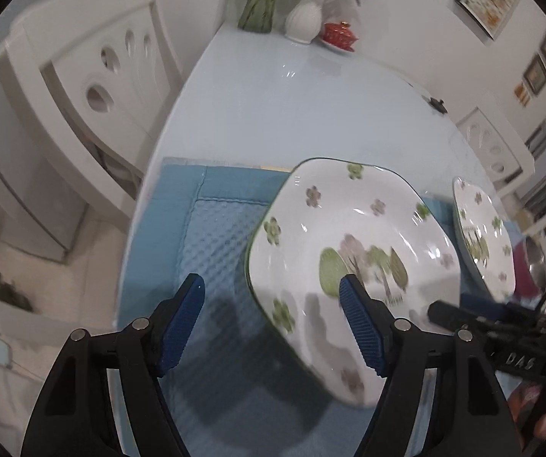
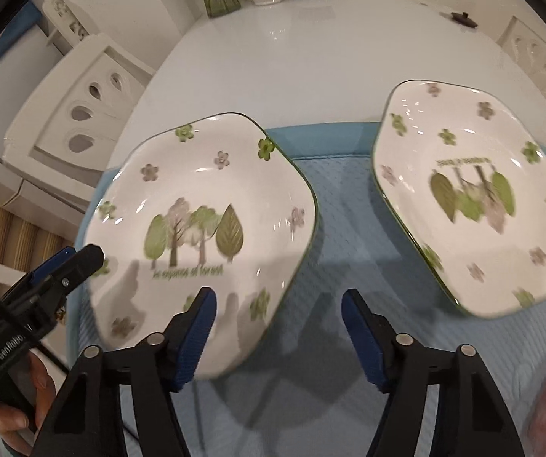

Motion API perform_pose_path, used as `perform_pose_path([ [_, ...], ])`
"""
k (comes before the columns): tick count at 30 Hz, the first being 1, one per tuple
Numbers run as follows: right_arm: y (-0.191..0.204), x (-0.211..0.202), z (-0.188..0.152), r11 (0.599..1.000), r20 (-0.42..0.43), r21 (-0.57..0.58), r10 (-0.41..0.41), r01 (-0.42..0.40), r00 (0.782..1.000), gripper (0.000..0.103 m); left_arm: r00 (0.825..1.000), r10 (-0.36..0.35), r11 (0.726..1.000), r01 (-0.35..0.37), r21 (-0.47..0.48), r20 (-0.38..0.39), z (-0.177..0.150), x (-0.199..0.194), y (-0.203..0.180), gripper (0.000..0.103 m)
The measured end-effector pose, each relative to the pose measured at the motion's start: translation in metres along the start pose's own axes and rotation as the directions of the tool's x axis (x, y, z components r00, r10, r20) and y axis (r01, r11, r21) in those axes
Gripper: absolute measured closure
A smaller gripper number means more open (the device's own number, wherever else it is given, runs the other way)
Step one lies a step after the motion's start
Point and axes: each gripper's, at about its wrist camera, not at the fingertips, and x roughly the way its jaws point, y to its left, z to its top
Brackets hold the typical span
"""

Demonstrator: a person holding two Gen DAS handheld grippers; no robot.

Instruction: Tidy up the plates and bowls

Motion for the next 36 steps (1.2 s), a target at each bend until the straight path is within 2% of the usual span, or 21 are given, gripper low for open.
perform_pose_path([
  [2, -0.002, 0.006, 0.004, 1.000, 0.008, -0.002, 0.002, -0.002, 1.000, 0.038, 0.999, -0.032, 0.999, 0.031, -0.033, -0.009, 0.003, 0.008, 0.005, 0.037],
  [5, -0.004, 0.012, 0.008, 1.000, 0.019, -0.014, 0.015, -0.015, 1.000, 0.045, 0.996, -0.082, 0.993, 0.080, -0.083, -0.021, 0.007, 0.020, 0.011, 0.042],
  [9, 0.001, 0.016, 0.011, 0.998, 0.044, -0.058, 0.021, -0.019, 0.999, 0.049, 0.995, -0.101, 0.991, 0.100, -0.084, -0.007, 0.011, 0.027, 0.009, 0.045],
  [12, 0.012, 0.017, 0.012, 0.993, 0.057, -0.119, 0.020, -0.013, 0.998, 0.055, 0.993, -0.121, 0.991, 0.120, -0.062, -0.012, 0.012, 0.032, 0.004, 0.061],
  [16, 0.007, 0.014, 0.008, 0.992, 0.051, -0.118, 0.053, -0.046, 0.997, 0.055, 0.998, -0.056, 0.998, 0.056, -0.004, 0.013, 0.011, 0.029, -0.003, 0.064],
  [18, 0.007, 0.010, 0.004, 0.990, 0.049, -0.130, 0.061, -0.054, 0.997, 0.055, 0.999, -0.048, 0.999, 0.047, 0.016, 0.024, 0.007, 0.023, -0.006, 0.064],
  [25, 0.020, -0.016, -0.016, 0.982, 0.081, -0.181, 0.071, -0.055, 0.994, 0.056, 0.995, -0.072, 0.997, 0.073, -0.007, 0.067, -0.009, -0.008, -0.002, 0.064],
  [31, 0.027, -0.029, -0.027, 0.978, 0.091, -0.204, 0.069, -0.049, 0.993, 0.056, 0.992, -0.087, 0.996, 0.086, 0.015, 0.088, -0.021, -0.028, -0.007, 0.064],
  [36, 0.030, -0.051, -0.039, 0.973, 0.128, -0.226, 0.076, -0.046, 0.989, 0.058, 0.985, -0.107, 0.994, 0.101, 0.050, 0.136, -0.029, -0.054, -0.015, 0.063],
])
